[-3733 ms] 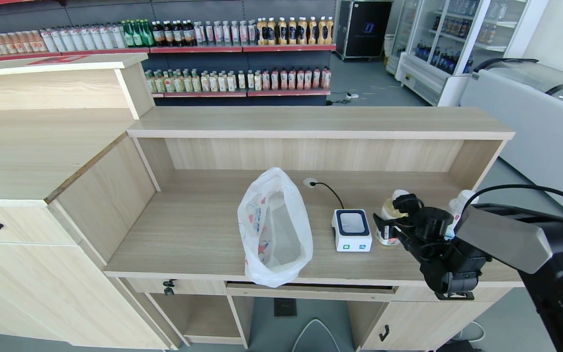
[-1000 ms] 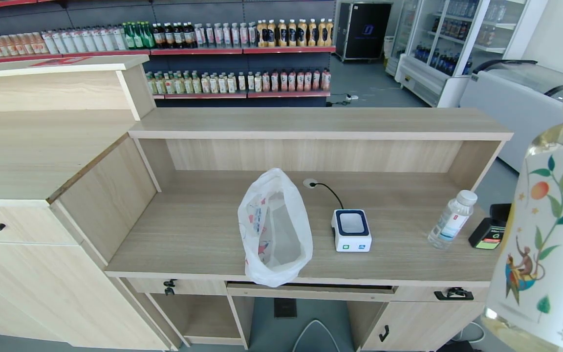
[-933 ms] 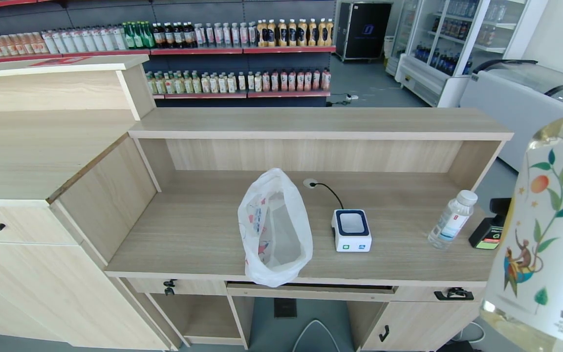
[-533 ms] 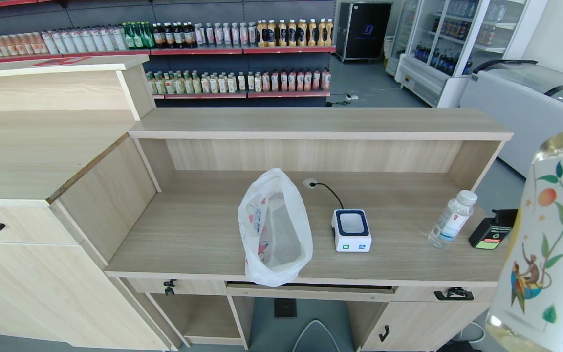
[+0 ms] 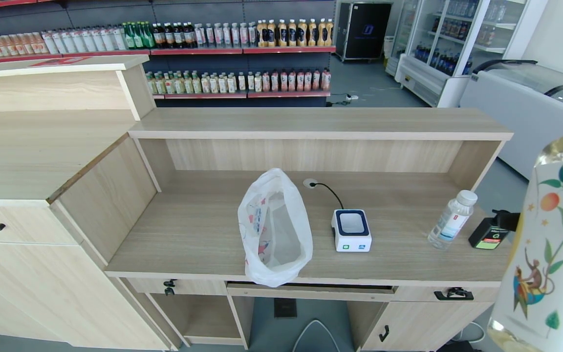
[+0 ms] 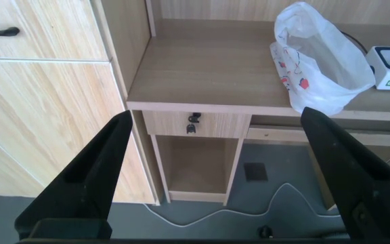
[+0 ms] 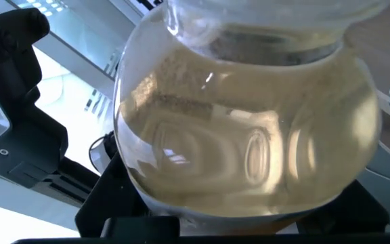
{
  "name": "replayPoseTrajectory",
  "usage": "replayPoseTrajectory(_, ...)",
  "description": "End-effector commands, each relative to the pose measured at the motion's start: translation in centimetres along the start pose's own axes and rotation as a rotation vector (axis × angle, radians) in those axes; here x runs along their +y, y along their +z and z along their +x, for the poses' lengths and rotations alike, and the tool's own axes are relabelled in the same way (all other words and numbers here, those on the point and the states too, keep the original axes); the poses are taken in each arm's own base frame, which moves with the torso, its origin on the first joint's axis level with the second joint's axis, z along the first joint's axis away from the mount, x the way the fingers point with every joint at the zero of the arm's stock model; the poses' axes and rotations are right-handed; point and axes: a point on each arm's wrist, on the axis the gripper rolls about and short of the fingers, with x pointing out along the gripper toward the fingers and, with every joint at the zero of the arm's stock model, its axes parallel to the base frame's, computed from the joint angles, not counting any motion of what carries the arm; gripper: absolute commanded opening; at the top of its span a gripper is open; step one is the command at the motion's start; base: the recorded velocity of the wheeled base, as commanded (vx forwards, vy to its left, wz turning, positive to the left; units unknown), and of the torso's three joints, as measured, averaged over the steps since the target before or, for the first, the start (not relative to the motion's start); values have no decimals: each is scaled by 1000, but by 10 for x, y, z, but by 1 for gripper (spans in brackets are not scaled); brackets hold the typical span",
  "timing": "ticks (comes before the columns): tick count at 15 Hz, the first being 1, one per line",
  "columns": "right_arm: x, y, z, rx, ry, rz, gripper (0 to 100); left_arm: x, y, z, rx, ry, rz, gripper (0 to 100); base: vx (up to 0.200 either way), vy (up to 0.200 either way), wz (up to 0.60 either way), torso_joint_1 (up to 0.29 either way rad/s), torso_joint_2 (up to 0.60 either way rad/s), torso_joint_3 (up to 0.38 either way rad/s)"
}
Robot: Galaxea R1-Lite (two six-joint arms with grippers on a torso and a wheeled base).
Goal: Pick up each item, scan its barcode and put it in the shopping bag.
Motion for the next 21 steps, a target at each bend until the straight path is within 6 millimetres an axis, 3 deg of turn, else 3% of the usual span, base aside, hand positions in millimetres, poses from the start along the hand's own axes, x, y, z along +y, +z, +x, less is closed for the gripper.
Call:
replayPoseTrajectory(1,-2,0,1,2,-1,5,0,0,0,0,-1,0,0,100,0,0,0,0,0,0)
replayPoseTrajectory(5,-4,0,1,0,-12,10,0,0,0,0,-1,0,0,100,0,0,0,0,0,0)
replayPoseTrajectory(7,-18,1,3,-38,-115,-42,0,0,0,0,-1,0,0,100,0,0,0,0,0,0)
replayPoseTrajectory(9,-71,3,5,-62,-463,-230,0,0,0,0,-1,0,0,100,0,0,0,0,0,0)
replayPoseTrajectory(10,-94,3,-5,-39,-671,-349,0,0,0,0,-1,0,0,100,0,0,0,0,0,0)
replayPoseTrajectory(11,-104,3,-13,-12,-757,-445,0,0,0,0,-1,0,0,100,0,0,0,0,0,0)
replayPoseTrajectory(14,-130,-10,-46,174,-922,-701,0,0,0,0,-1,0,0,100,0,0,0,0,0,0)
replayPoseTrajectory(16,-140,-14,-80,336,-1043,-869,0,0,0,0,-1,0,0,100,0,0,0,0,0,0)
replayPoseTrajectory(18,-143,-10,-98,475,-1073,-1091,0,0,0,0,-1,0,0,100,0,0,0,0,0,0)
replayPoseTrajectory(21,-143,-5,-107,461,-999,-1188,0,0,0,0,-1,0,0,100,0,0,0,0,0,0)
